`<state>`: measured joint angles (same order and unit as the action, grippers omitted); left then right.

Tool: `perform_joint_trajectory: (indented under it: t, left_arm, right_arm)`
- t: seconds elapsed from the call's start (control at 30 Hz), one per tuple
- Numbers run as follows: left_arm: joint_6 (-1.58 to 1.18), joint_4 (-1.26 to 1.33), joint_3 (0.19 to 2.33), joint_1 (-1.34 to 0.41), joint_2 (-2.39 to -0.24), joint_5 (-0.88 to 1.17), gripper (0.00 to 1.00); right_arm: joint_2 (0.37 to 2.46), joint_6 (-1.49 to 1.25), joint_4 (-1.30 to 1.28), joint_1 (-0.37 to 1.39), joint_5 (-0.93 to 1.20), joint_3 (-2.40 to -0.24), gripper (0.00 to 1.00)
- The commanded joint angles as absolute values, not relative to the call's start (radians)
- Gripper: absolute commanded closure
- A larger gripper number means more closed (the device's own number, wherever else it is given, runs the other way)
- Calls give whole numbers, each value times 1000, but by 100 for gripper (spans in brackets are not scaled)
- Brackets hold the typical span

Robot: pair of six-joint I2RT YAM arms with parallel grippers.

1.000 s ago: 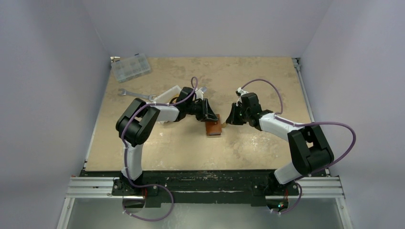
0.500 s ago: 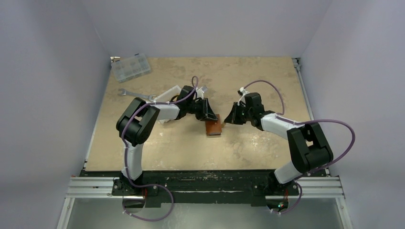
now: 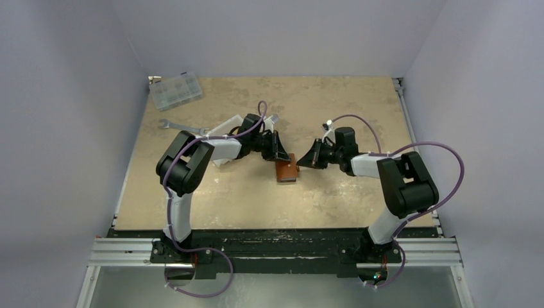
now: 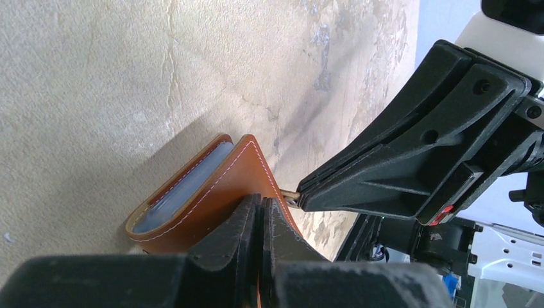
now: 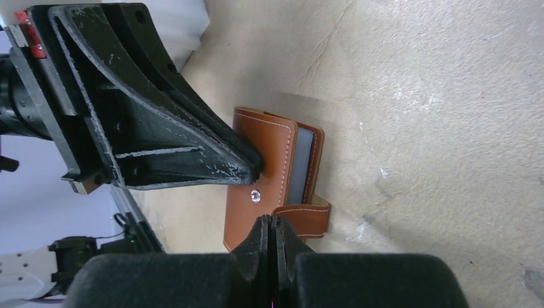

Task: Put the credit cards into the card holder
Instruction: Close the card holder at the center of the board.

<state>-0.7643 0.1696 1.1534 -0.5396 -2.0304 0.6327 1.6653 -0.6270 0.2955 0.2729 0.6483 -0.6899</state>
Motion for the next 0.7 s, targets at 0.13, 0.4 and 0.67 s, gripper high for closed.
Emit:
perform_joint_trajectory:
  t: [0.13, 0.4, 0.67]
  left_arm:
    - [-685, 86, 1136, -544, -2043, 511, 100]
    - [-668, 75, 1133, -547, -2036, 513, 100]
    - [-674, 89, 1142, -549, -2050, 533, 100]
  right_arm:
    - [1704, -758, 459, 254, 776, -670, 100]
    - [1660, -725, 480, 215, 772, -626, 100]
    - [1582, -432, 107, 240, 588, -731, 72]
